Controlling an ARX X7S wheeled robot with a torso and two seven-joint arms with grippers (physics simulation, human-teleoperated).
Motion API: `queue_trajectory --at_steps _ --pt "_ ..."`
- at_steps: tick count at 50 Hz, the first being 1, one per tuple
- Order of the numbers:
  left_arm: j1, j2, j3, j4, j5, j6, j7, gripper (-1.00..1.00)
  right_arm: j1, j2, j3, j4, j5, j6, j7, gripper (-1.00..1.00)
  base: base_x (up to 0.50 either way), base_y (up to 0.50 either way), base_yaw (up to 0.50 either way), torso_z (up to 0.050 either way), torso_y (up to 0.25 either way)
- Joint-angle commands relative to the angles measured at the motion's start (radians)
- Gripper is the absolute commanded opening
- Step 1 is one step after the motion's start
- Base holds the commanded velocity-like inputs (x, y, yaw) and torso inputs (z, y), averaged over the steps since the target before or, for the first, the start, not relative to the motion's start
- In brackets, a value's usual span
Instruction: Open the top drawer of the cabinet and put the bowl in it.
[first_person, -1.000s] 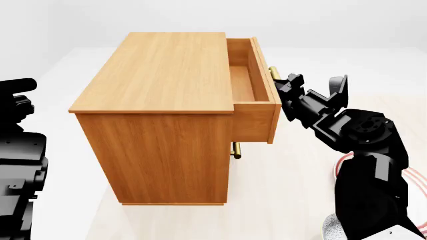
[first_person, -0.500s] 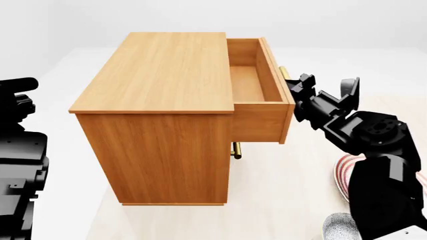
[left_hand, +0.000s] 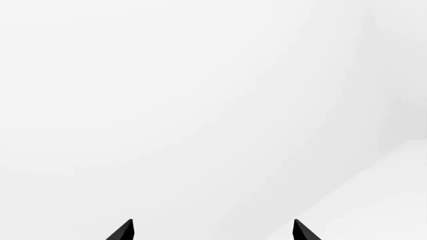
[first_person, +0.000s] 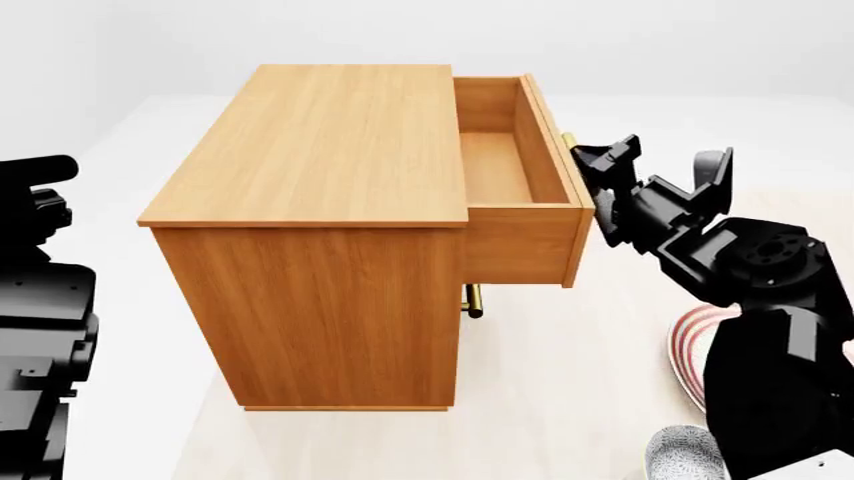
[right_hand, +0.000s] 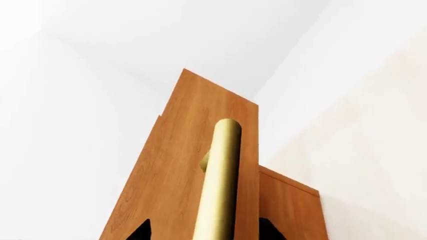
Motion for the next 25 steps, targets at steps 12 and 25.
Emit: queue_trajectory --at_steps 12,25 --pt "0.005 -0.004 -0.003 0.000 0.000 0.006 0.000 1.00 0.030 0.022 -0.031 0.089 -0.023 -0.059 -0.033 1.00 0.00 0.00 0.00 0.000 0.000" --pt "0.000 0.001 0.002 0.000 0.001 0.006 -0.004 1.00 0.044 0.087 -0.002 0.181 -0.020 -0.149 0.017 1.00 0.00 0.00 0.00 0.000 0.000"
